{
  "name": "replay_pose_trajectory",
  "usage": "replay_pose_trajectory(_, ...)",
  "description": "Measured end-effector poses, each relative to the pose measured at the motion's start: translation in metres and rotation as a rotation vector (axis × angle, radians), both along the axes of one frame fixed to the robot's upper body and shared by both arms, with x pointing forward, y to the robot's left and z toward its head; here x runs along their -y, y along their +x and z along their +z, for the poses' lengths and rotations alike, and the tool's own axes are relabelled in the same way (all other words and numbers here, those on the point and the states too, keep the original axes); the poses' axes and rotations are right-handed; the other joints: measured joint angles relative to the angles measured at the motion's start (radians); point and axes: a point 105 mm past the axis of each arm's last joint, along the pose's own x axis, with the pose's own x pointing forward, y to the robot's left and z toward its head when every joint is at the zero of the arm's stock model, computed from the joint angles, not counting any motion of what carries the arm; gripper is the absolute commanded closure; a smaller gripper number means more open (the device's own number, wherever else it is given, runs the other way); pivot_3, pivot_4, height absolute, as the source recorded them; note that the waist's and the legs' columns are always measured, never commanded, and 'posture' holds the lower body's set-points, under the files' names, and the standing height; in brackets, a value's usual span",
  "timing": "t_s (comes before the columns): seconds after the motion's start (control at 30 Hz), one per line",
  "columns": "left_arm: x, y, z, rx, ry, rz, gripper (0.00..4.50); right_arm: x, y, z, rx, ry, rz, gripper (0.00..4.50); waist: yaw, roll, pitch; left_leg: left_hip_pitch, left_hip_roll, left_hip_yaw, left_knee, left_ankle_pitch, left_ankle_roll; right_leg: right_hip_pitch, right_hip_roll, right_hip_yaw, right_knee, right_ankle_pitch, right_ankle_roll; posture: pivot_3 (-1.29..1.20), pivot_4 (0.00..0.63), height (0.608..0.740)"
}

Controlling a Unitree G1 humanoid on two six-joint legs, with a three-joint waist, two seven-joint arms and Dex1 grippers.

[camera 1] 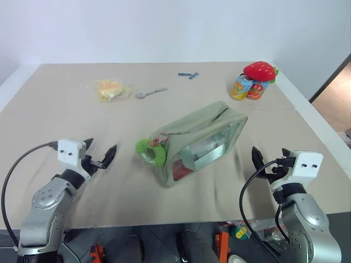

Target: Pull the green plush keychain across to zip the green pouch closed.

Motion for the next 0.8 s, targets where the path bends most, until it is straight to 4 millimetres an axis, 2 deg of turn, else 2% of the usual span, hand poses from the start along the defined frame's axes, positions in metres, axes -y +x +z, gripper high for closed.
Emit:
replay_pose_trajectory(0.43, 0.009, -0.001, 0.003, -0.02, -0.059, -0.104, 0.02, -0.003, 0.006, 0.005, 0.01, -0.056, 0.104, 0.0, 0.0, 0.0, 0.0, 0.0, 0.0, 0.0, 0.0, 0.0, 0.0, 0.0, 0.0, 0.0, 0.0, 0.0, 0.0, 0.0, 0.15, 0.74)
replay_pose_trajectory(0.53, 0.013, -0.01, 0.009, -0.03, 0.039, -0.251, 0.02, -0.024, 0.009, 0.013, -0.038, -0.175, 0.365, 0.0, 0.0, 0.0, 0.0, 0.001, 0.0, 0.001, 0.0, 0.0, 0.0, 0.0, 0.0, 0.001, 0.0, 0.0, 0.0, 0.0, 0.15, 0.74)
replay_pose_trajectory(0.67, 0.018, -0.016, 0.013, -0.036, 0.065, -0.346, 0.02, -0.033, 0.008, 0.015, -0.068, -0.177, 0.474, 0.0, 0.0, 0.0, 0.0, 0.0, 0.0, 0.001, 0.0, 0.0, 0.0, 0.0, 0.0, 0.001, 0.0, 0.0, 0.0, 0.0, 0.15, 0.74)
replay_pose_trajectory(0.8, 0.021, -0.017, 0.02, -0.027, 0.074, -0.407, 0.02, -0.032, 0.01, 0.021, -0.067, -0.21, 0.489, 0.0, 0.0, 0.0, 0.0, 0.0, 0.0, 0.001, 0.0, 0.0, 0.0, -0.001, 0.0, 0.001, 0.0, 0.0, 0.0, 0.0, 0.15, 0.74)
